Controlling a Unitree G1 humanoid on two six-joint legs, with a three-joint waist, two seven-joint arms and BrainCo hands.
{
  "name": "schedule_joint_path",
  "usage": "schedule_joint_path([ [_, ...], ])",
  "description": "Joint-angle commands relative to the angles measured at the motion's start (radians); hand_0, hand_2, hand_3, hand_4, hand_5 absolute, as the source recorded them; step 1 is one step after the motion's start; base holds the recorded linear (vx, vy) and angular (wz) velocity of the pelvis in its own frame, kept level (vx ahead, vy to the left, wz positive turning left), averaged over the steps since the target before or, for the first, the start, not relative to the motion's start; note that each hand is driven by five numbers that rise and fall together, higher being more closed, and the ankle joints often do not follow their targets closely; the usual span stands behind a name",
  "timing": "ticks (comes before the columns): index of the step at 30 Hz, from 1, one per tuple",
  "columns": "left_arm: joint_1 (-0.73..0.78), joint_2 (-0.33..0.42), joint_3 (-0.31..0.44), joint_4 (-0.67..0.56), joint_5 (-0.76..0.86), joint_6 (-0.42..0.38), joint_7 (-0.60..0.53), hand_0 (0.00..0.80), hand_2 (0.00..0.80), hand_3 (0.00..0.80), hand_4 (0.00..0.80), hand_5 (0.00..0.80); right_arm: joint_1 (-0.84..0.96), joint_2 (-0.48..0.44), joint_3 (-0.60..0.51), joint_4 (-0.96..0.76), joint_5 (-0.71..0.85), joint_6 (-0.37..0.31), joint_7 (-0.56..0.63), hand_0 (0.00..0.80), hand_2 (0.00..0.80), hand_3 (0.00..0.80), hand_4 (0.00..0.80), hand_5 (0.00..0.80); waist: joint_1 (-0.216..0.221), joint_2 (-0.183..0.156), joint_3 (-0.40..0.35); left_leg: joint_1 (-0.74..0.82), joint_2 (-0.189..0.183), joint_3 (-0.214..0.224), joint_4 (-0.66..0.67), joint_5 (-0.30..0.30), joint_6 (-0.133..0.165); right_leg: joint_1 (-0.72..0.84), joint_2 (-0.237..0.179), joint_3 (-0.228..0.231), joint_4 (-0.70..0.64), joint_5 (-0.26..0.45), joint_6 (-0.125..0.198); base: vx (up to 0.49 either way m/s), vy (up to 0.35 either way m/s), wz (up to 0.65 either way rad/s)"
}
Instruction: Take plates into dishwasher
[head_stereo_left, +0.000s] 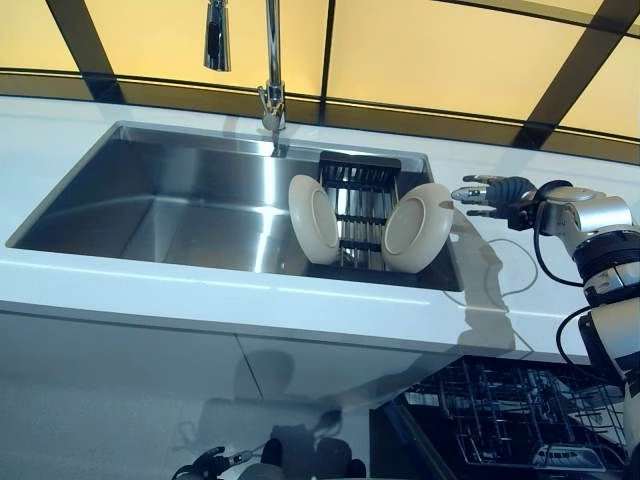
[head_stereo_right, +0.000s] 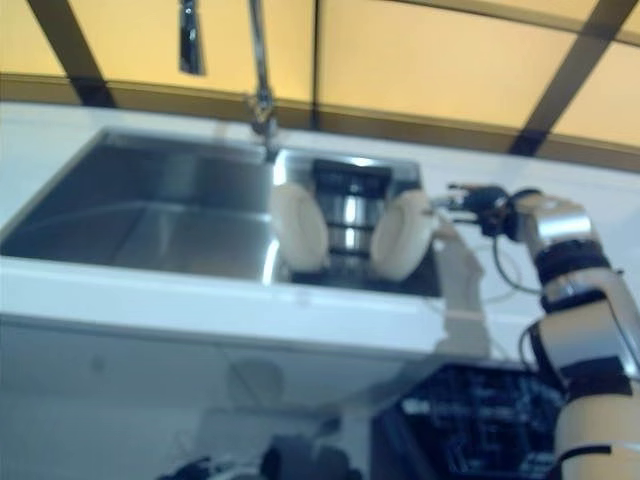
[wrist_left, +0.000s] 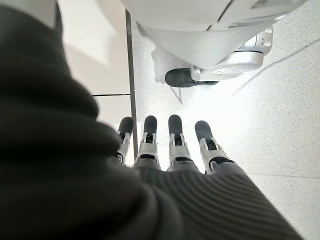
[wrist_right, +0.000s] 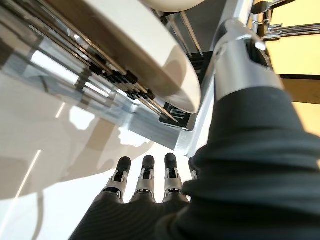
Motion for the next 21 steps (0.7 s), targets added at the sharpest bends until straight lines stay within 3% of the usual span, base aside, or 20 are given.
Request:
schedule_joint_path([
  [1,-0.047,0.015,-0.058,0.033,-0.012,-0.023,-0.008,0.000,0.000,0.000,0.000,0.000,-0.042,-0.012,0.026,0.008,-0.022,-0.022,0.007,0.000,0.000,0.000,0.000,0.000,0.017,-0.026,-0.011,0.006,0.025,-0.004,-0.003,-0.034,-0.028,0.005,-0.069,-0.002,0.001,0.034,0.056,0.000,0.000,0.00],
  [21,-0.058,0.012,-0.058,0.035,-0.011,-0.019,-0.007,0.000,0.000,0.000,0.000,0.000,-0.037,0.014,0.032,0.002,-0.032,-0.011,0.026,0.000,0.000,0.000,0.000,0.000,0.020,-0.023,0.001,0.003,0.024,-0.010,-0.003,-0.033,-0.026,0.000,-0.070,0.000,0.001,0.035,0.055,0.000,0.000,0.00],
])
